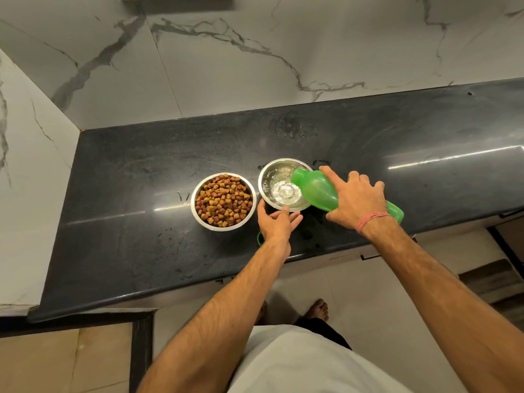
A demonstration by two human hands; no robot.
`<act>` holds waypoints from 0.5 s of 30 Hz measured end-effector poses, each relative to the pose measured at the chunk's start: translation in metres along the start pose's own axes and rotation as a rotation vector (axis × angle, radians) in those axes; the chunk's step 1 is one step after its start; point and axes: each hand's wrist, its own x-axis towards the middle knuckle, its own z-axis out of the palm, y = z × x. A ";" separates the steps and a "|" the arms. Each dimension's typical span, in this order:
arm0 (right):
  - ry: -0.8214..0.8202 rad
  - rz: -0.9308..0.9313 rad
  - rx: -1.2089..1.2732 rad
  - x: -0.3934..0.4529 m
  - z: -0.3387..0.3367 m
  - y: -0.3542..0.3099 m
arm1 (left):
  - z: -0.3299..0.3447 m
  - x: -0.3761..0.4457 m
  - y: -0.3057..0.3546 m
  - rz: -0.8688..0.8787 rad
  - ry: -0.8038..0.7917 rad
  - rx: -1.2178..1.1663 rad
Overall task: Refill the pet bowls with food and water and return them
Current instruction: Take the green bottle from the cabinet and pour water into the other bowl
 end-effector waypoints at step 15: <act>0.012 -0.009 -0.024 -0.002 -0.004 0.004 | -0.001 0.002 -0.001 0.011 -0.009 0.001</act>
